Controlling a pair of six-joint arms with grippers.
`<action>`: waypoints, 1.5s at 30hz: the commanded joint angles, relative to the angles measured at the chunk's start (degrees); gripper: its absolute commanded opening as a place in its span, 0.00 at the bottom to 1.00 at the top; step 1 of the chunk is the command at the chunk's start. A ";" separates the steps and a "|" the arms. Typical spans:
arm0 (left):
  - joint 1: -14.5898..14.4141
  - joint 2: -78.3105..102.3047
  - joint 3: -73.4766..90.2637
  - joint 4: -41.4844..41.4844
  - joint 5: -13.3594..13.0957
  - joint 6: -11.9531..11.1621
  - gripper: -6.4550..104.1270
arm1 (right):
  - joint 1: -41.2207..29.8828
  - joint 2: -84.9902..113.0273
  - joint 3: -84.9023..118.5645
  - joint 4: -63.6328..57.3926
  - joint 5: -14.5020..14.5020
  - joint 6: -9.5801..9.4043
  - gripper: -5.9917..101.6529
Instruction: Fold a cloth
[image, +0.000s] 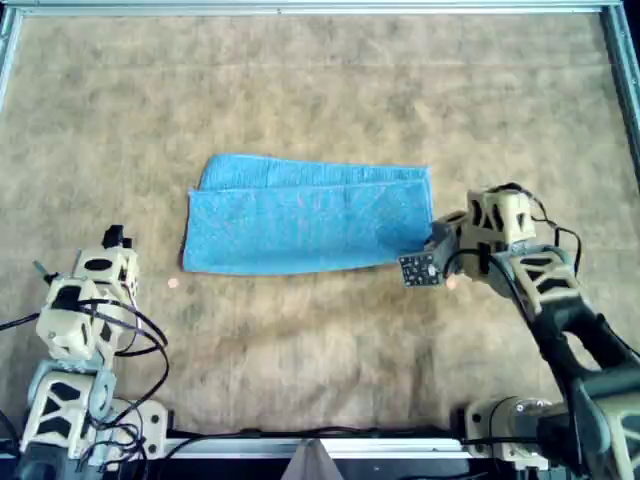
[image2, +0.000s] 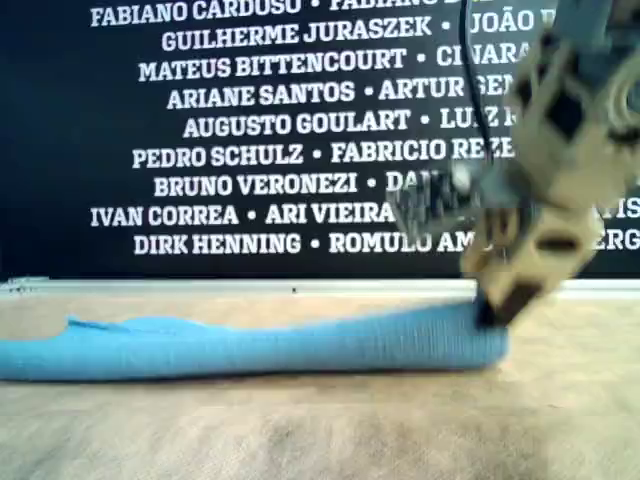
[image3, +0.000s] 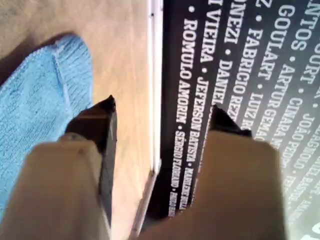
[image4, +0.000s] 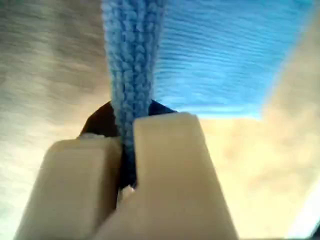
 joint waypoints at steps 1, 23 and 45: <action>1.49 0.88 -1.14 -0.26 -0.35 0.26 0.65 | 0.70 6.59 -4.31 0.26 -0.53 0.09 0.04; 1.67 0.97 -1.14 -0.26 -0.44 0.18 0.65 | 27.33 -33.13 -55.55 -0.88 0.44 0.26 0.04; 1.67 0.97 -1.14 -0.26 -0.18 -0.35 0.65 | 43.68 -74.27 -111.45 0.18 0.44 0.09 0.11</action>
